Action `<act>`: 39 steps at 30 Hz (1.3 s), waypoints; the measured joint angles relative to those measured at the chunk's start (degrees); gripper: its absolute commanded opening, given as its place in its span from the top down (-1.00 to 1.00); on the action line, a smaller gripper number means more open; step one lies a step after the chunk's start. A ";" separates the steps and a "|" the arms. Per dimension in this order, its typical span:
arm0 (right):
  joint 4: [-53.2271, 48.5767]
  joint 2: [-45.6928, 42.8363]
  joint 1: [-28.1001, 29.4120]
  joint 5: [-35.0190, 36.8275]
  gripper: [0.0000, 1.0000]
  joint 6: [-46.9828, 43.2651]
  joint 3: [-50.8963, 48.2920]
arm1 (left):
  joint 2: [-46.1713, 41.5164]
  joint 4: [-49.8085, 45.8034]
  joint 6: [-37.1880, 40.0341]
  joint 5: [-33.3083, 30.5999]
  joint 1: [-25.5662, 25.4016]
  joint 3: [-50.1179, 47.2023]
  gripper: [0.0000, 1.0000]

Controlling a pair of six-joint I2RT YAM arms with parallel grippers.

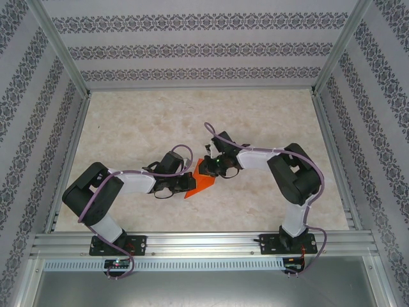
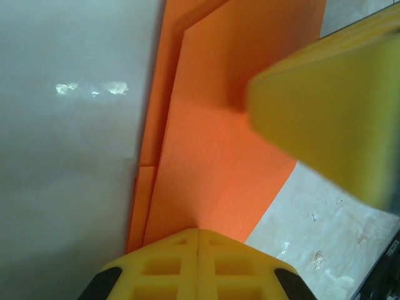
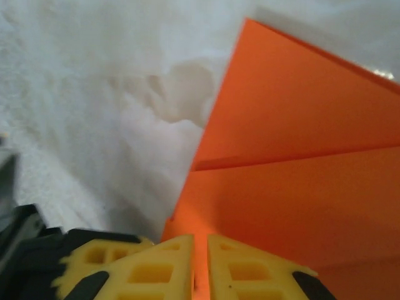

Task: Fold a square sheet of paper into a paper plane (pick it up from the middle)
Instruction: Fourth fold the wing at the center of the table.

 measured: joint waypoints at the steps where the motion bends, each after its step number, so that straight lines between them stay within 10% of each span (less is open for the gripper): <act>1: 0.44 0.68 0.11 0.00 0.73 0.33 -0.26 | 0.00 -0.17 0.02 -0.02 0.00 0.09 1.00; 26: 0.04 -1.11 4.63 3.91 0.79 0.81 -2.38 | -0.46 -1.73 0.26 -0.42 0.02 0.26 1.00; 39: -4.90 1.05 -7.69 3.13 0.75 -4.02 2.23 | -0.66 -1.70 0.44 -0.52 0.00 0.02 1.00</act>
